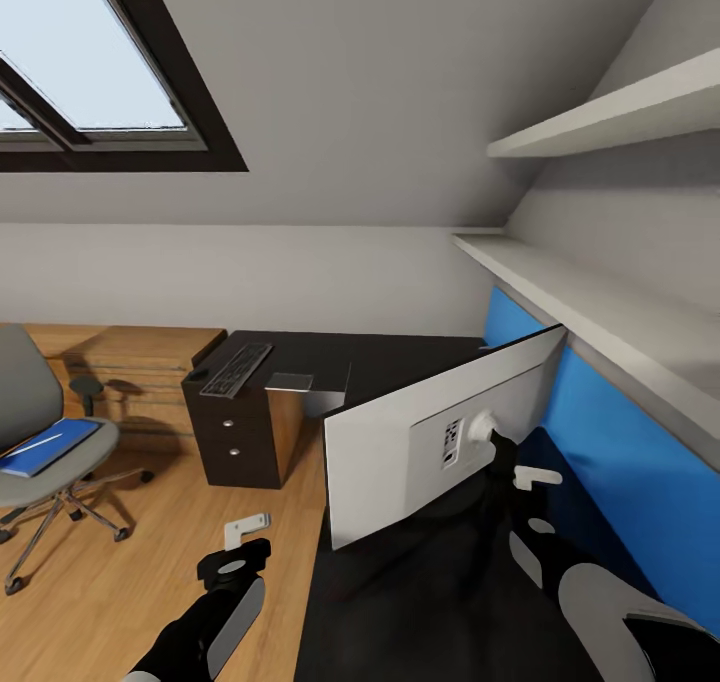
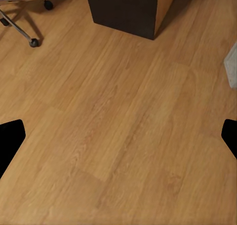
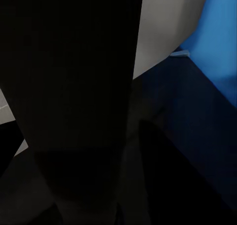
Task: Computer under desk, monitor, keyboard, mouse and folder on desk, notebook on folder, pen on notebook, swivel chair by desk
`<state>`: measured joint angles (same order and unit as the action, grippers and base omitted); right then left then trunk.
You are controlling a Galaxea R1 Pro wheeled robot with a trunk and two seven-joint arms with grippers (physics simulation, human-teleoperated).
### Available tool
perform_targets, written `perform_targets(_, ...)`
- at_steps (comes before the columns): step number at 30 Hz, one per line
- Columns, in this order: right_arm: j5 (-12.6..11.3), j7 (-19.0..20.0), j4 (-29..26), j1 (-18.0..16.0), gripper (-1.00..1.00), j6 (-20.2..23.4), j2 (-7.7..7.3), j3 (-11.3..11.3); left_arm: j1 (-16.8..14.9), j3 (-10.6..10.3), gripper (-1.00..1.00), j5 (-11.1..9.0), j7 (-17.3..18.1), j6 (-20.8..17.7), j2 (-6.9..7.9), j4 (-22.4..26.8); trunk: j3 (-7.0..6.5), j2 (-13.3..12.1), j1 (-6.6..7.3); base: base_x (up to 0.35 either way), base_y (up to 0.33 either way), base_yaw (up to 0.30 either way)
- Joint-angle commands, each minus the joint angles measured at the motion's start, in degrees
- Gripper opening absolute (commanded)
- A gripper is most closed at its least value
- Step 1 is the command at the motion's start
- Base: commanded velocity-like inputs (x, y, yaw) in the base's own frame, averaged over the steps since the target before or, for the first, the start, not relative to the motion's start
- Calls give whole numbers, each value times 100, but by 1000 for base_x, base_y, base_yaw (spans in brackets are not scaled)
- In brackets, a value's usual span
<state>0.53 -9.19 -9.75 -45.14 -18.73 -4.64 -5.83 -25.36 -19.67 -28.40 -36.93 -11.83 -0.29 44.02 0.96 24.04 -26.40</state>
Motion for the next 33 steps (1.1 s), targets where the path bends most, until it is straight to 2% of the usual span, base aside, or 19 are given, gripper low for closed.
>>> perform_targets(1, -79, -4, 17, -4, -100, -43, -2, 21, -4, -20, 100, -25, -42, -24, 5, 10, 11, 9, -4, 4, -7, 0)
perform_targets(7, -71, 0, 17, -4, -100, -42, -7, 21, -4, -20, 100, -28, -38, -14, 11, 10, 11, 9, -4, 89, -2, 0)
perform_targets(10, 48, 3, 21, -4, -100, -41, -9, 21, -4, -20, 100, -26, -41, -12, 11, 10, 11, 9, -4, 52, 0, 0)
perform_targets(12, 234, -2, 24, -4, -100, -36, -10, 16, -4, -25, 100, -21, -42, -6, 6, 10, 11, 9, -4, 16, 0, 0)
perform_targets(16, 308, -4, 25, -4, -100, -35, -10, 13, -4, -28, 100, -18, -42, -5, 4, 10, 11, 9, -4, 6, 0, 0)
perform_targets(33, 313, -2, 11, -4, -100, -38, -54, 3, -4, -29, 100, -16, -43, -5, 3, 16, 11, 9, -4, 0, 0, 0)
